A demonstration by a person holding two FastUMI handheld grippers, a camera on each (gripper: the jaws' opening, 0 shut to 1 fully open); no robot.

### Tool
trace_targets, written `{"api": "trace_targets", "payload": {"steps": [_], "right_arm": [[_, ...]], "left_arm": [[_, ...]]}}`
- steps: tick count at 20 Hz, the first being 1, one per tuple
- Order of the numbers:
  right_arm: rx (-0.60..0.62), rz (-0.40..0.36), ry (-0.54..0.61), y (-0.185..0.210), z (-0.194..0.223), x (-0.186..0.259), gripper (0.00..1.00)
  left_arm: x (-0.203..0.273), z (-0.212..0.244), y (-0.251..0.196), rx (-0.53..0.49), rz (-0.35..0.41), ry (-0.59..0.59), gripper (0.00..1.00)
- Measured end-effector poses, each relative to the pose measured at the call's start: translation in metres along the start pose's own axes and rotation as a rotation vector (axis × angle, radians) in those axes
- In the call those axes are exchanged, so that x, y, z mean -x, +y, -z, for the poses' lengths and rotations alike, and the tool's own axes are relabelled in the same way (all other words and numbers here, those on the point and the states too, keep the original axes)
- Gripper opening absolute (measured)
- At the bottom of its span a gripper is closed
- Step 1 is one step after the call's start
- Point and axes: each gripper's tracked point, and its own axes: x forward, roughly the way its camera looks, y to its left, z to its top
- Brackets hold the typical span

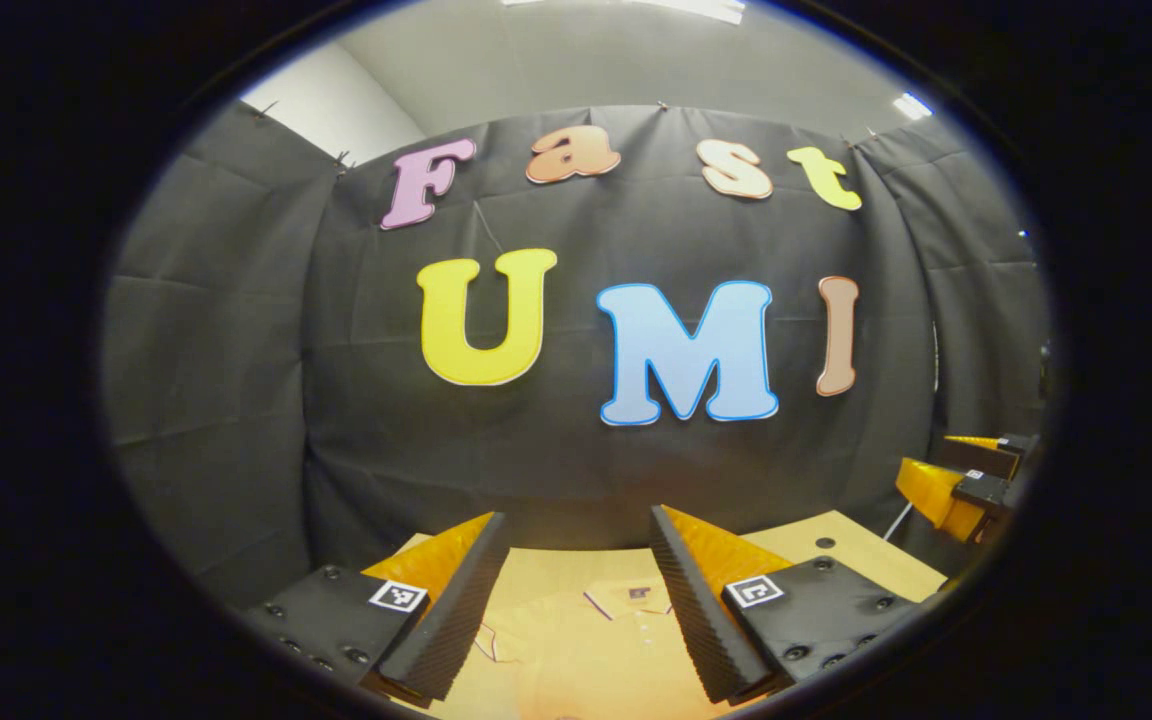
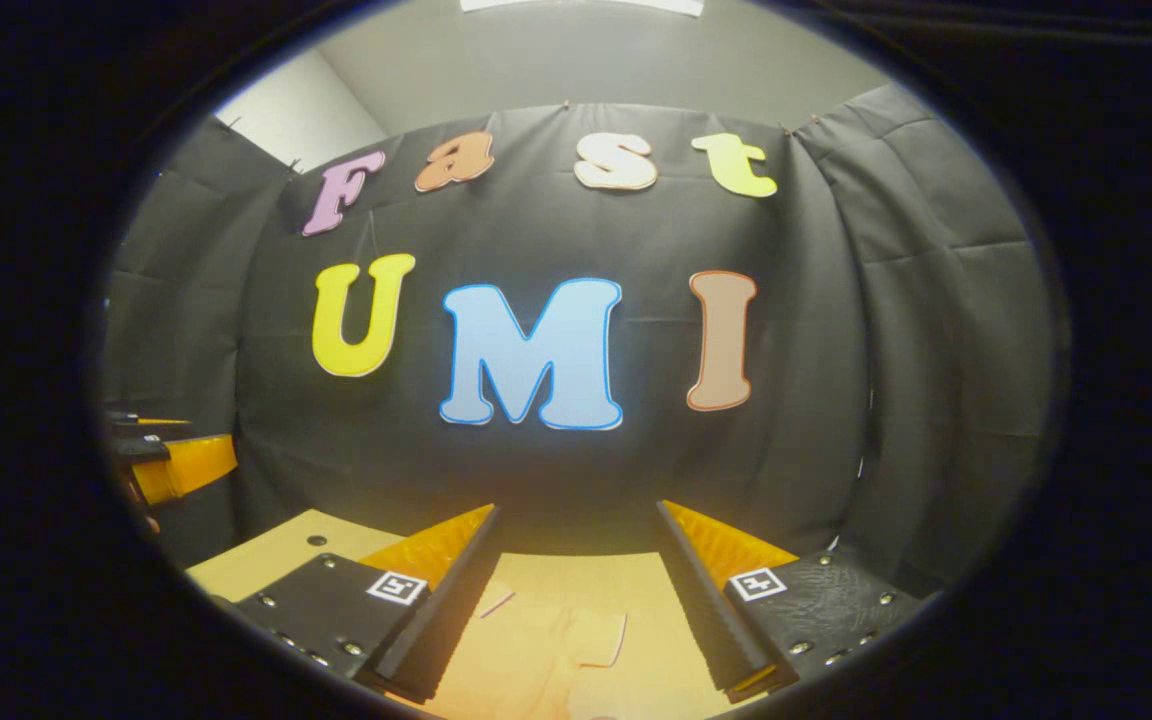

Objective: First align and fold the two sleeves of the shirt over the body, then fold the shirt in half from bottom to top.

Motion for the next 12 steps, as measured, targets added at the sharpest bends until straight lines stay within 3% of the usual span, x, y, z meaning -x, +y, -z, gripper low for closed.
{"api": "trace_targets", "payload": {"steps": [8,12], "right_arm": [[-0.005,0.004,0.049,-0.006,0.019,-0.023,0.94],[-0.035,-0.010,0.165,-0.011,0.061,-0.058,0.94]], "left_arm": [[0.000,0.000,0.002,-0.004,-0.001,-0.001,0.93],[-0.001,0.000,0.007,-0.011,-0.022,-0.006,0.93]]}}
